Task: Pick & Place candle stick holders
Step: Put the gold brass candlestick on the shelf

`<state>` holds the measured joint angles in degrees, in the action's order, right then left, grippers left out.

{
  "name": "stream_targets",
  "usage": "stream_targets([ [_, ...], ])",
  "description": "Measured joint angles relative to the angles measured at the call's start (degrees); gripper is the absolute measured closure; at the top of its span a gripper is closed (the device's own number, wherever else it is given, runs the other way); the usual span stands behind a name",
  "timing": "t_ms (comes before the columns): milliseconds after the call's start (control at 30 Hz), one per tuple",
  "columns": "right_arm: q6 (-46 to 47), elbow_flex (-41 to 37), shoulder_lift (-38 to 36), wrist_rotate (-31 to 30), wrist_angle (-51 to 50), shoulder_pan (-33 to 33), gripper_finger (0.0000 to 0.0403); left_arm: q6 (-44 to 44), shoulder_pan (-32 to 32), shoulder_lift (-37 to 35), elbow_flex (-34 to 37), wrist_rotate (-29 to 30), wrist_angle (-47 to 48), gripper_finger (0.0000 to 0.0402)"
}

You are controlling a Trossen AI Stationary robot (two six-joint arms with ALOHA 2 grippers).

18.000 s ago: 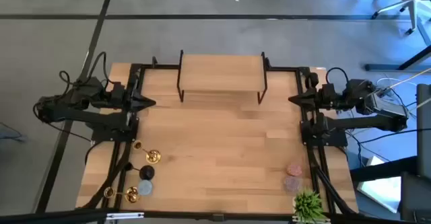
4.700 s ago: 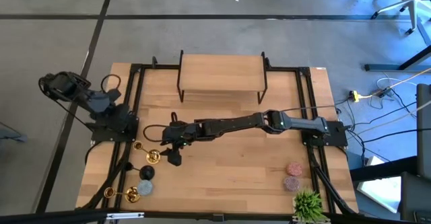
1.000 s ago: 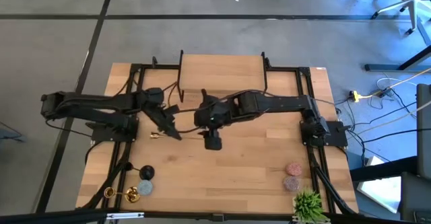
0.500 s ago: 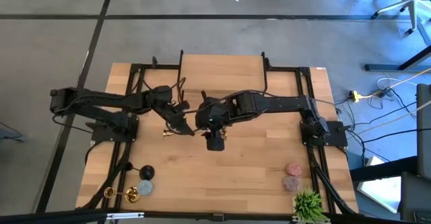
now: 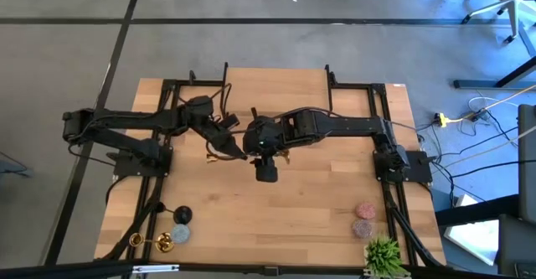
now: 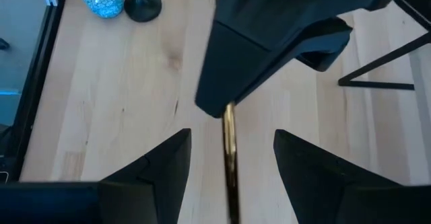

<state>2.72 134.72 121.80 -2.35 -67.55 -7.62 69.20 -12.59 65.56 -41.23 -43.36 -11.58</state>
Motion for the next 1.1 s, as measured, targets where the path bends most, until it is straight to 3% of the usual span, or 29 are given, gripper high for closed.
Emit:
stream_targets([
  [200, 2.32, 0.00, 0.00, -1.63, -1.01, 0.07, 0.0199, -0.98, -0.45, 0.00, 0.00, -0.15, 1.49, 0.0389],
  [633, 2.97, 0.00, 0.00, -1.95, -4.69, 0.09, 0.0344, -1.00, -0.47, 0.00, 0.00, 0.15, 1.31, 0.0389],
  [900, 4.79, 0.00, 0.00, -1.42, -5.33, 0.07, 0.0387, -1.61, -0.55, 0.00, -0.04, 0.30, 1.05, 0.0387],
  [1100, 6.74, 0.00, 0.00, -0.84, -5.35, 0.07, 0.0388, -1.70, -0.80, 0.00, -0.04, 0.47, 0.31, 0.0365],
])
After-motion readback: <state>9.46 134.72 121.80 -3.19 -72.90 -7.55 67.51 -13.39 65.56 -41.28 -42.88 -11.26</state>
